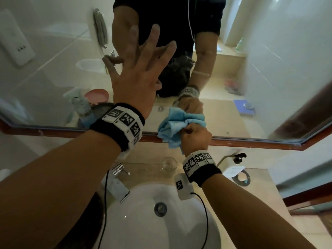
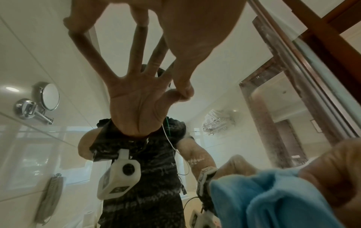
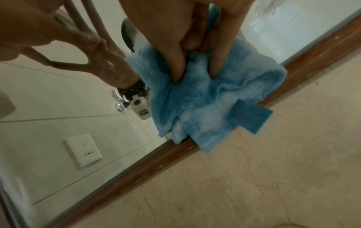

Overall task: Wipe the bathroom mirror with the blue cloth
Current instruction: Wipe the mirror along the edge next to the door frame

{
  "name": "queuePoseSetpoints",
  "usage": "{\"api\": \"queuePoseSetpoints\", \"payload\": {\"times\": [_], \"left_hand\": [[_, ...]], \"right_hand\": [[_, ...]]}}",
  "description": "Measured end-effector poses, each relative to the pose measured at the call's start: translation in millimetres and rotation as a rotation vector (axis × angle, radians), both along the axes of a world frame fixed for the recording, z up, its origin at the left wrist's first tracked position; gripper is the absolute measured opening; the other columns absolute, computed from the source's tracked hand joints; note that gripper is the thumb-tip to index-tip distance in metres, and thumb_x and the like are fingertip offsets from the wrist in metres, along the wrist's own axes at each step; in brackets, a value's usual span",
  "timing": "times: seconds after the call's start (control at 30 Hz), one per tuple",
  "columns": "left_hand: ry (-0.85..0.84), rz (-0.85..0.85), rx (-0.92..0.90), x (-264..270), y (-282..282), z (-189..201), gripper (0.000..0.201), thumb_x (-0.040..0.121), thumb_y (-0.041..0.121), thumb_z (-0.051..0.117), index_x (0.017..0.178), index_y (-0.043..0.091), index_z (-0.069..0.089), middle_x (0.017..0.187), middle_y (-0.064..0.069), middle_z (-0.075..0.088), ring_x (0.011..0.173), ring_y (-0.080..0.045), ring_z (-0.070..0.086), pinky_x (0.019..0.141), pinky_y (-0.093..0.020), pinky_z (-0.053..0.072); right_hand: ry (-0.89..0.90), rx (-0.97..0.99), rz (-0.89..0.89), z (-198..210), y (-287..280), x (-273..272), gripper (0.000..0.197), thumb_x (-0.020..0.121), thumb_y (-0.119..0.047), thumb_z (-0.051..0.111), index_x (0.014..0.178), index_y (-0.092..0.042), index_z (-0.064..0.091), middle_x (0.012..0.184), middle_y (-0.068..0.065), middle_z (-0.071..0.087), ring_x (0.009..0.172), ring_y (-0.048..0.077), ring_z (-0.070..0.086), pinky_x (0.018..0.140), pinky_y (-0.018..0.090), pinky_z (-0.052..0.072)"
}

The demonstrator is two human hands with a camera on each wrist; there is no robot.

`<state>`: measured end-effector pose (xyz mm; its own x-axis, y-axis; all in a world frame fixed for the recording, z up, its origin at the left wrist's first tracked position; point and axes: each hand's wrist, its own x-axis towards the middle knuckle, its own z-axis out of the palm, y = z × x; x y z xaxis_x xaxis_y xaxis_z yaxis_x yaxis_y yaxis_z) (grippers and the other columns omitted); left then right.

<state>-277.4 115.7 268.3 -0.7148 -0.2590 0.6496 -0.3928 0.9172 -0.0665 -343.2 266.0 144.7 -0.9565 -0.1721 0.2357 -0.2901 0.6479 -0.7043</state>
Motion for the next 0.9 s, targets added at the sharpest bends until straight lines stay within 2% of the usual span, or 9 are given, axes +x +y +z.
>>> {"api": "queuePoseSetpoints", "payload": {"times": [0.13,0.27,0.4,0.5,0.63,0.8,0.9], "left_hand": [[0.018,-0.023,0.014,0,-3,-3,0.107,0.077,0.029,0.078,0.152,0.049,0.003,0.165,0.006,0.001,0.152,-0.03,0.001,0.097,-0.082,0.02],[0.013,-0.044,0.036,0,-3,-3,0.107,0.079,0.024,0.077,0.151,0.05,0.002,0.165,0.009,-0.002,0.152,-0.029,0.0,0.097,-0.083,0.019],[0.012,-0.045,0.027,0,-5,-3,0.108,0.079,0.025,0.078,0.151,0.05,0.001,0.164,0.009,-0.003,0.152,-0.029,0.001,0.094,-0.083,0.021],[0.029,-0.031,0.004,-1,-5,-5,0.106,0.079,0.029,0.077,0.151,0.049,0.003,0.164,0.009,-0.001,0.152,-0.029,0.003,0.094,-0.082,0.022],[0.057,-0.016,-0.036,-3,-6,-8,0.108,0.079,0.025,0.079,0.151,0.049,0.003,0.164,0.009,0.0,0.152,-0.029,0.006,0.095,-0.081,0.023],[0.043,-0.026,-0.048,-2,-6,-8,0.107,0.081,0.021,0.077,0.152,0.048,0.003,0.165,0.007,-0.002,0.152,-0.03,0.004,0.096,-0.081,0.022],[0.024,-0.037,-0.034,-2,-6,-8,0.104,0.082,0.026,0.075,0.152,0.048,0.001,0.164,0.007,-0.004,0.152,-0.03,0.002,0.096,-0.081,0.021]], "right_hand": [[-0.004,0.011,-0.004,0,-1,1,0.02,0.08,-0.031,0.064,0.075,-0.017,0.077,0.078,0.003,0.075,0.074,0.024,0.066,0.061,0.02,0.031],[-0.003,0.011,-0.029,12,-2,2,0.018,0.083,-0.031,0.068,0.075,-0.018,0.077,0.079,0.003,0.075,0.076,0.025,0.066,0.065,0.023,0.038],[0.063,-0.062,-0.076,44,-9,4,0.019,0.081,-0.036,0.071,0.076,-0.019,0.078,0.08,0.002,0.076,0.079,0.025,0.067,0.065,0.02,0.034],[0.135,-0.134,-0.105,82,-13,3,0.017,0.078,-0.036,0.075,0.074,-0.019,0.077,0.078,-0.002,0.075,0.077,0.02,0.067,0.062,0.018,0.029],[0.168,-0.187,-0.114,115,-17,2,0.016,0.076,-0.035,0.077,0.073,-0.019,0.076,0.079,-0.002,0.075,0.079,0.019,0.068,0.064,0.019,0.035],[0.146,-0.146,-0.103,107,-17,7,0.016,0.078,-0.033,0.075,0.076,-0.017,0.076,0.079,0.001,0.075,0.078,0.023,0.067,0.066,0.022,0.04],[0.096,-0.106,-0.083,93,-16,7,0.017,0.08,-0.035,0.073,0.078,-0.018,0.076,0.083,0.001,0.075,0.082,0.024,0.067,0.069,0.022,0.039]]}}
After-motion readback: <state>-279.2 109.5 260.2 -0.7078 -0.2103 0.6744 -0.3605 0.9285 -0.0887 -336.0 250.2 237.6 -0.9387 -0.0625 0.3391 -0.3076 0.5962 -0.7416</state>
